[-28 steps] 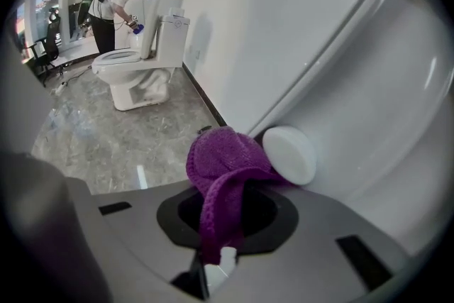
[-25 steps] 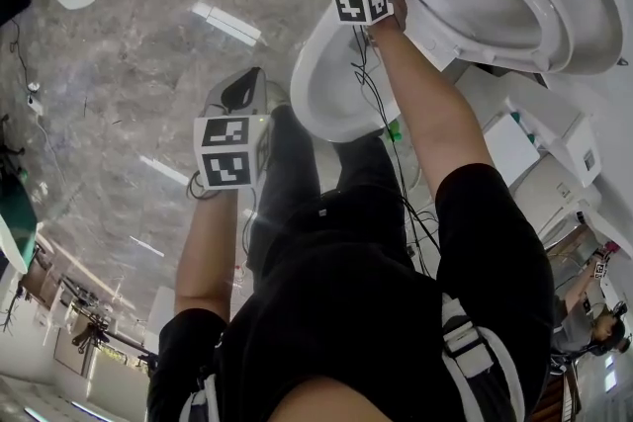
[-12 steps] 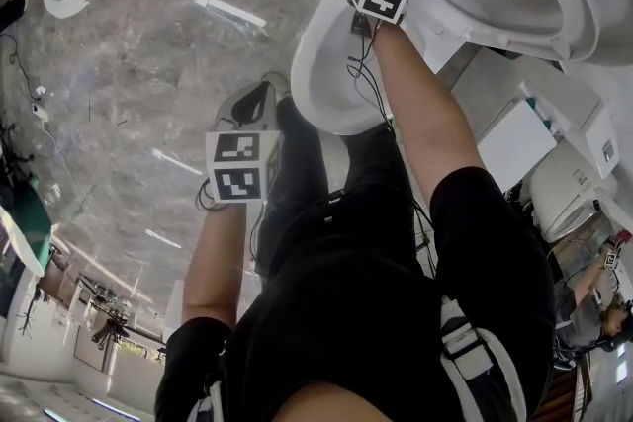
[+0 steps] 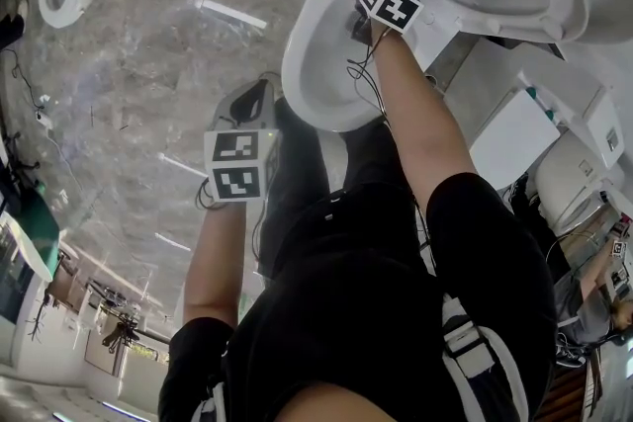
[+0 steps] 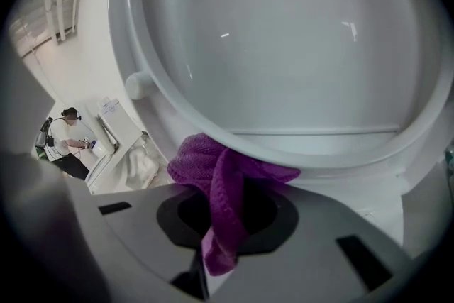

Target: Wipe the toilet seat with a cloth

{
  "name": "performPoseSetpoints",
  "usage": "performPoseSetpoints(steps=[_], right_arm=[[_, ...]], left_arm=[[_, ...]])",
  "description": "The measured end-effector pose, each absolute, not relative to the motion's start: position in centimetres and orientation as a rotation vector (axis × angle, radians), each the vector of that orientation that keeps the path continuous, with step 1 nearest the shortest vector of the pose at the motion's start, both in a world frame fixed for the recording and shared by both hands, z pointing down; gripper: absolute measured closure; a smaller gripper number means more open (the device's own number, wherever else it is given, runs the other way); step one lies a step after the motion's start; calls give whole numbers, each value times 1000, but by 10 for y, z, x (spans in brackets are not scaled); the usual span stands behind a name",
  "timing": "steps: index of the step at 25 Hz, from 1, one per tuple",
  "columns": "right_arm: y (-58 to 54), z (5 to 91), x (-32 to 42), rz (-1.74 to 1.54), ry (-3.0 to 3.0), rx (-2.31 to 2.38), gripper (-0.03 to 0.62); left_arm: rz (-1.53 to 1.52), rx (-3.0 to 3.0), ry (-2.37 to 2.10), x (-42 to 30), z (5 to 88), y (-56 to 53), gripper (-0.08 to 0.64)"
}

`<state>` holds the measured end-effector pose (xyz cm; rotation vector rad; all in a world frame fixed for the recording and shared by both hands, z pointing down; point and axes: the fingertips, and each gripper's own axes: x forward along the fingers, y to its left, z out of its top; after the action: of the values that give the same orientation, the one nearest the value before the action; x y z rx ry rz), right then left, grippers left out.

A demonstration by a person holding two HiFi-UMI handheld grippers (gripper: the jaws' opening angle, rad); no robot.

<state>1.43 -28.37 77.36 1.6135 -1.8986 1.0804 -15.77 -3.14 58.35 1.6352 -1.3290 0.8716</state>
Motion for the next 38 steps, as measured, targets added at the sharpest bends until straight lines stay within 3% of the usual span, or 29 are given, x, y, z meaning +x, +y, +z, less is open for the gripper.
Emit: performPoseSetpoints(steps=[11, 25, 38], right_arm=[[-257, 786, 88, 886, -1817, 1492, 538], [-230, 777, 212, 882, -1657, 1548, 538], [-228, 723, 249, 866, -1634, 1614, 538]], left_arm=[[891, 1694, -1285, -106, 581, -45, 552], [944, 1800, -1203, -30, 563, -66, 552], [975, 1891, -1202, 17, 521, -80, 552]])
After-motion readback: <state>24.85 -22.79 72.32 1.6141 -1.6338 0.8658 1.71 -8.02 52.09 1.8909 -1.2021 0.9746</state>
